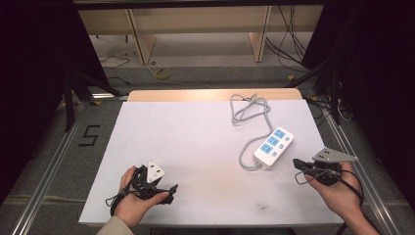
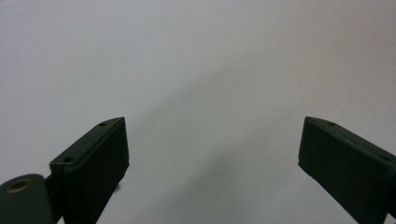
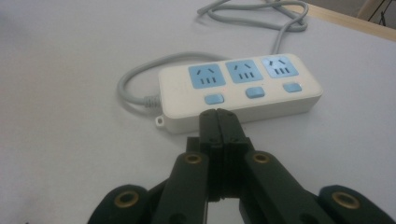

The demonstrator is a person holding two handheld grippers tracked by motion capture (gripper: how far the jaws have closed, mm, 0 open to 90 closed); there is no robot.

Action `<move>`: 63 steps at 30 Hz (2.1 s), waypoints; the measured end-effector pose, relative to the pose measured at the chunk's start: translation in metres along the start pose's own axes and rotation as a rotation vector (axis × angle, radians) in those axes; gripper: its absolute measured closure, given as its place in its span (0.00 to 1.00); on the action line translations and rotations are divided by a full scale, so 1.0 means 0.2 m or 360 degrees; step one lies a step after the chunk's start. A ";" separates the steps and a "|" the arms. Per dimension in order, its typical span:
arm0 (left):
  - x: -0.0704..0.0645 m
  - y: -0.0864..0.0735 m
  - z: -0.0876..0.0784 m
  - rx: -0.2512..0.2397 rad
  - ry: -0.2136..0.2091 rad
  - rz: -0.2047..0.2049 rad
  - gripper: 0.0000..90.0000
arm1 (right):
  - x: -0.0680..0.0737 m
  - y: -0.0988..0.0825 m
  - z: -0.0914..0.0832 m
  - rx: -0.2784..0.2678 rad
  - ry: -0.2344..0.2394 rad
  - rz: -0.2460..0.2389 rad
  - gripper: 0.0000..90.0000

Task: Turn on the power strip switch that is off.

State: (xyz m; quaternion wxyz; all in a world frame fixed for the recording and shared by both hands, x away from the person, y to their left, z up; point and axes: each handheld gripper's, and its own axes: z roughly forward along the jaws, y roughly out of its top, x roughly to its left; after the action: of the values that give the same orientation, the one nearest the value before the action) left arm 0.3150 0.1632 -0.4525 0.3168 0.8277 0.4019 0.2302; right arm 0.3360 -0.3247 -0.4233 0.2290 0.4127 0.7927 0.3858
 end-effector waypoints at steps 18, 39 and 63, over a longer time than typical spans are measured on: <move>0.00 0.00 0.00 -0.0007 0.0001 -0.0002 0.09 | -0.06 0.07 0.07 0.0027 -0.0043 0.0027 1.00; 0.00 0.00 0.00 -0.0003 -0.0001 0.0008 0.09 | -0.10 0.13 0.14 0.0063 -0.0065 0.0026 1.00; 0.00 0.00 0.00 -0.0005 0.0001 0.0009 0.09 | -0.14 0.18 0.22 0.0101 -0.0064 0.0063 1.00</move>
State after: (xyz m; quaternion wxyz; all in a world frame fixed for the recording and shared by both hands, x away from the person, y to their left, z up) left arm 0.3155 0.1621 -0.4528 0.3173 0.8283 0.3992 0.2321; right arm 0.3989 -0.3171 -0.4191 0.2241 0.4430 0.7915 0.3564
